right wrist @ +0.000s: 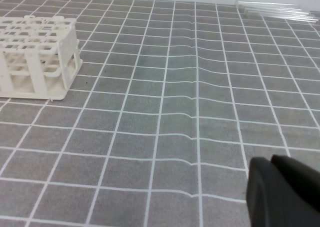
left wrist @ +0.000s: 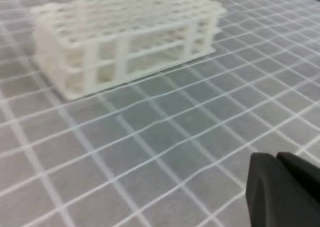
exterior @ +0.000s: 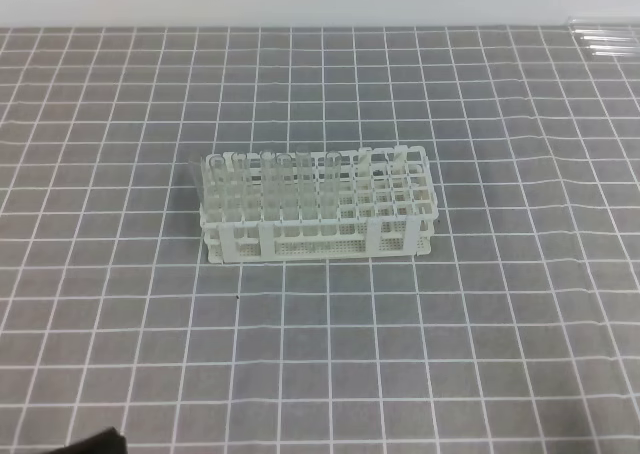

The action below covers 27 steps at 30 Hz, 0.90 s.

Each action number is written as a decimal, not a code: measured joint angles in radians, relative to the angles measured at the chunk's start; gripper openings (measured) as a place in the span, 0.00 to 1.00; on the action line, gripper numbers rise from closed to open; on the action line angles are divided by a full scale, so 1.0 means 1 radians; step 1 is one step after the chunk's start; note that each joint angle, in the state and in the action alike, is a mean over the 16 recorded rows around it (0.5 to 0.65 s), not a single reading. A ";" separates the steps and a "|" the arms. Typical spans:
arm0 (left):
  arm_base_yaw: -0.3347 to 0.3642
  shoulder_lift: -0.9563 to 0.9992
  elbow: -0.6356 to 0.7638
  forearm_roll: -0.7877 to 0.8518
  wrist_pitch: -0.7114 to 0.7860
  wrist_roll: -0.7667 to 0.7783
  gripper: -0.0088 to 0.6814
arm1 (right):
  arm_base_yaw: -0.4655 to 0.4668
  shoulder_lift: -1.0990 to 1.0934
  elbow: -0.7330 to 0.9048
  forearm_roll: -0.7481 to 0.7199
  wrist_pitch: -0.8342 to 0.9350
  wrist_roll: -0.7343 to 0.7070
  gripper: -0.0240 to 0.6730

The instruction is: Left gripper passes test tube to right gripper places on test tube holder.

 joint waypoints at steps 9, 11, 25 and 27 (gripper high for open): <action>0.050 -0.016 -0.002 -0.505 -0.094 0.606 0.01 | 0.000 0.000 0.000 0.000 0.000 0.001 0.02; 0.089 -0.027 -0.001 -0.549 -0.108 0.653 0.01 | 0.000 0.000 0.000 0.000 0.000 0.001 0.02; 0.527 -0.182 0.000 -0.561 0.027 0.640 0.01 | 0.000 0.003 0.000 0.003 -0.002 0.001 0.02; 0.570 -0.198 0.000 -0.558 0.055 0.641 0.01 | 0.000 0.003 0.000 0.004 -0.002 0.001 0.02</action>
